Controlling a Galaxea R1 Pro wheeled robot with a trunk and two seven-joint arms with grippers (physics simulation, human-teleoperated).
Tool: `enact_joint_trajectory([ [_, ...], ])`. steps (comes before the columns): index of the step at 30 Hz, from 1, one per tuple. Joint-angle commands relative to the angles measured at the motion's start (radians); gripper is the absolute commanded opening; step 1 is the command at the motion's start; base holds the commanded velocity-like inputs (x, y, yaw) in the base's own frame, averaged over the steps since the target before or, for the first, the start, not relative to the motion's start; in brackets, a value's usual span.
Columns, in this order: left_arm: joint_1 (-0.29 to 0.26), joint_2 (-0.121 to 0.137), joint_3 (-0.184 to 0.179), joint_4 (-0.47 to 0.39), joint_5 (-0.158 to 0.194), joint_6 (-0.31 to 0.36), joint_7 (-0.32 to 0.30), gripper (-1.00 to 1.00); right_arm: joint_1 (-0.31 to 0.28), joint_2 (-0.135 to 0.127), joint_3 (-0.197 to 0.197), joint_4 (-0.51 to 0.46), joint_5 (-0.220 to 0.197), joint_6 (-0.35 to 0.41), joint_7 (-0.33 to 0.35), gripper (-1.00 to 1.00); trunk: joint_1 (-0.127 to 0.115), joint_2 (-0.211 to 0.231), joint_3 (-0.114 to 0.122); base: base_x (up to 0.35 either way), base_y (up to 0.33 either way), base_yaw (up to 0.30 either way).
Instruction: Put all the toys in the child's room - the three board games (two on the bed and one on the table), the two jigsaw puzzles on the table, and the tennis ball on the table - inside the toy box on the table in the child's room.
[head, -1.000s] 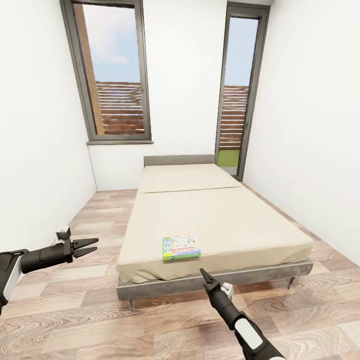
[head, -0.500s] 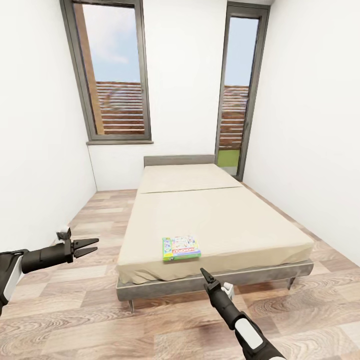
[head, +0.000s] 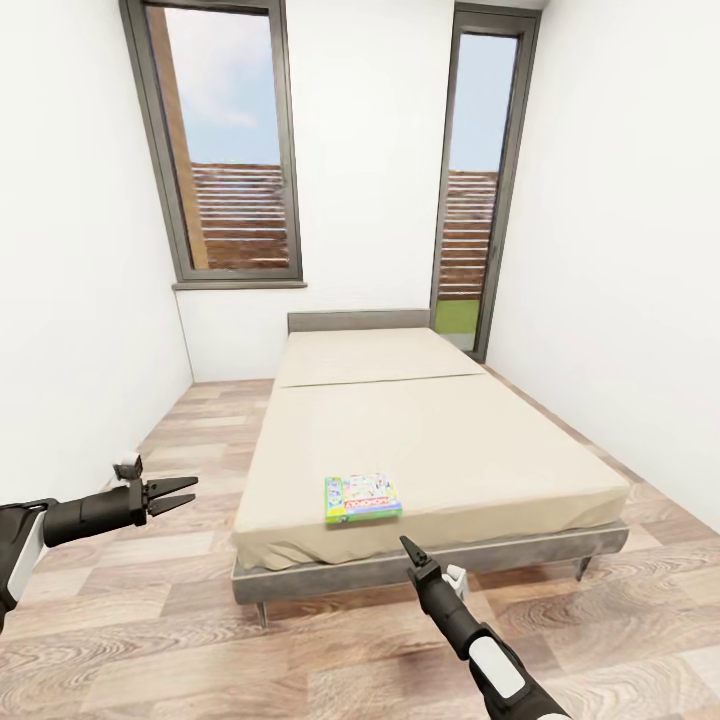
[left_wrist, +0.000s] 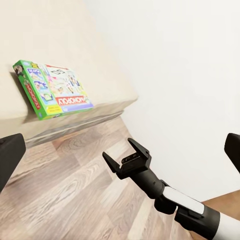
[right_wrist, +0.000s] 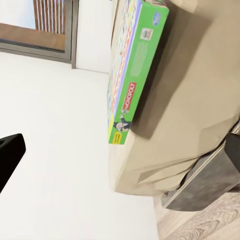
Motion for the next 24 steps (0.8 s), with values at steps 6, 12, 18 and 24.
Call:
enact_joint_trajectory([
  [6, -0.001, 0.0, 0.0, 0.0, 0.0, 0.01, -0.002, 1.0, -0.001, 0.001, -0.003, 0.0, -0.007, 0.007, 0.005, 1.0, 0.0, 0.0, -0.001, 0.03, 0.0, 0.0],
  [12, -0.001, 0.0, 0.0, 0.0, 0.001, 0.01, -0.002, 1.0, -0.001, 0.002, -0.001, -0.001, -0.006, 0.005, 0.005, 1.0, 0.0, 0.0, -0.001, 0.006, 0.0, 0.0],
  [18, -0.001, 0.0, 0.0, 0.0, 0.002, 0.01, -0.002, 1.0, -0.001, 0.002, 0.0, -0.001, -0.006, 0.008, 0.001, 1.0, 0.0, 0.0, -0.001, 0.061, 0.012, 0.0],
  [24, -0.001, 0.001, 0.0, 0.0, 0.002, 0.01, -0.002, 1.0, -0.001, 0.002, -0.001, -0.001, -0.008, 0.014, -0.003, 1.0, 0.0, 0.0, -0.001, 0.071, 0.015, 0.0],
])
